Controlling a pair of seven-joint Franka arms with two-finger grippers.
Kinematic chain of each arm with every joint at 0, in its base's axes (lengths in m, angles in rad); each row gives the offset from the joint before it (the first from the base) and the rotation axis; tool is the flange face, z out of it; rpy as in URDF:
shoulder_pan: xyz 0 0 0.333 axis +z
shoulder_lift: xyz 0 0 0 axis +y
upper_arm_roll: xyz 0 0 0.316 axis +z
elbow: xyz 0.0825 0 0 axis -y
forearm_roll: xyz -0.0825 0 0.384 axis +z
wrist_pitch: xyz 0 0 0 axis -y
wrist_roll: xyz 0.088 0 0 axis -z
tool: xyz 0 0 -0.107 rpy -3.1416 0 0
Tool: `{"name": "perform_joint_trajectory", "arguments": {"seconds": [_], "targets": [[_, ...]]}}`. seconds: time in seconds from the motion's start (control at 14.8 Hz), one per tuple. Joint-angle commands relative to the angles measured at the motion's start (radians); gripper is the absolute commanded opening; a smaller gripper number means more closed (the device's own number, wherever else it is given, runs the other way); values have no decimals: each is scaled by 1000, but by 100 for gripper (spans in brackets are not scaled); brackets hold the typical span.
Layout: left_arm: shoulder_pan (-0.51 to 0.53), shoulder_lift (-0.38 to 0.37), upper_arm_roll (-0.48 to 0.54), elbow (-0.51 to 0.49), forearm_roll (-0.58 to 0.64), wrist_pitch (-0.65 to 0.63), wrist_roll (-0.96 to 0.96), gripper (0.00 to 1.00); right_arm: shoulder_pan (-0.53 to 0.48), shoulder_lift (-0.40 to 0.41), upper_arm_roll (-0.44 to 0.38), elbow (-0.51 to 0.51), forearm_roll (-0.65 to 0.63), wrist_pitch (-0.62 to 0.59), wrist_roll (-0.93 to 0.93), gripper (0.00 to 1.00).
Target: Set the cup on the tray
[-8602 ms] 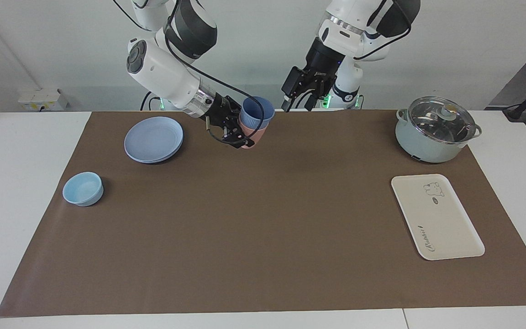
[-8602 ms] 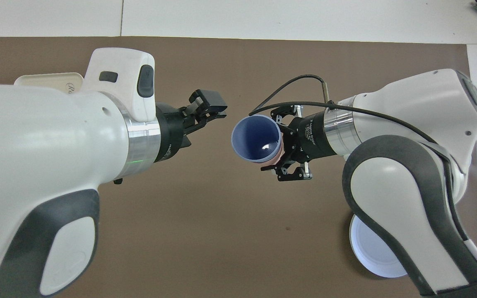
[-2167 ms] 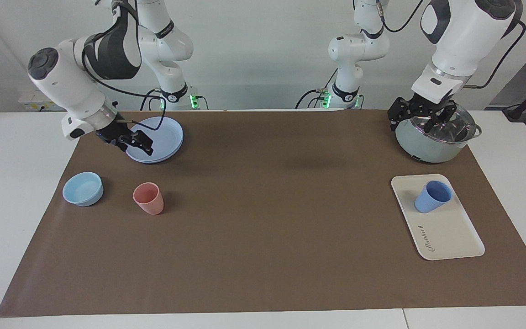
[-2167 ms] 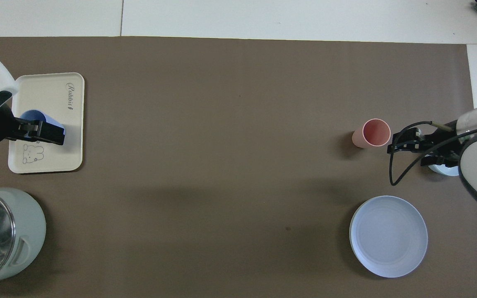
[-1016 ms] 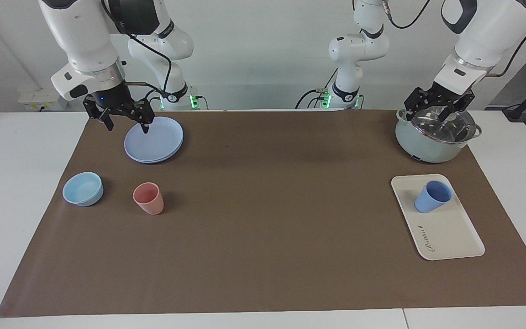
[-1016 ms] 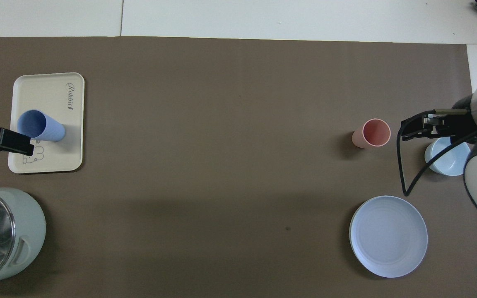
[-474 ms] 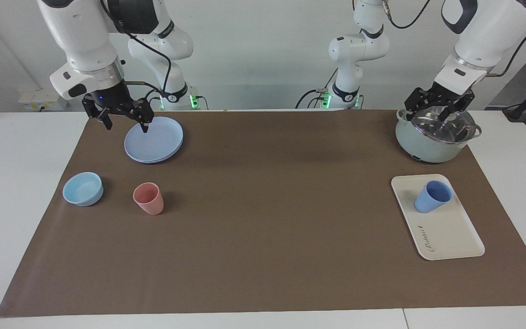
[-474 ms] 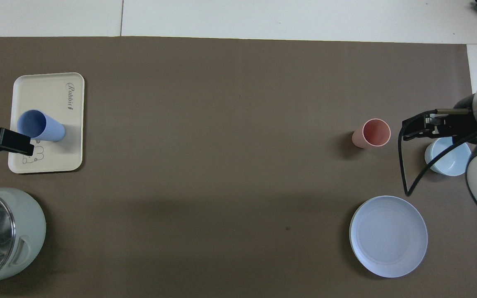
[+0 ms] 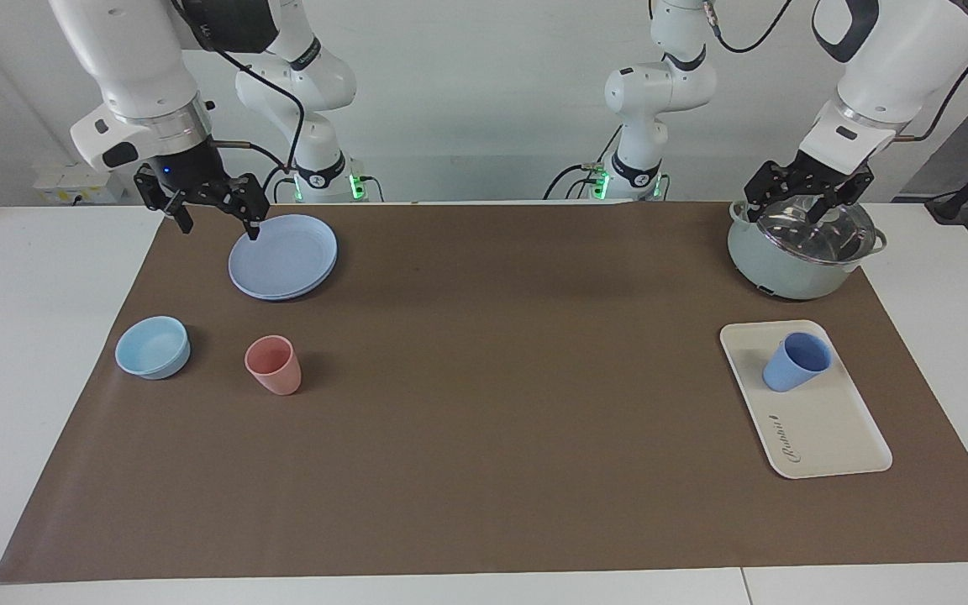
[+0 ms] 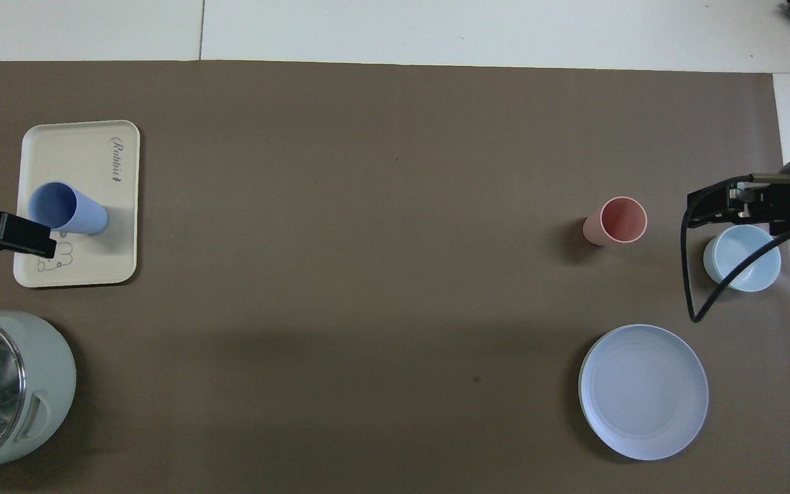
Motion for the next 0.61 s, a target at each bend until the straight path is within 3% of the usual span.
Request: {"name": "perform_joint_trajectory", "arguments": {"seconds": [0.0, 0.54], "targets": [[9, -18, -4, -17, -12, -7, 8, 100, -15, -14, 2, 5, 34, -35, -28, 100], [9, -17, -4, -18, -10, -7, 8, 100, -38, -17, 7, -4, 80, -37, -20, 100]]}}
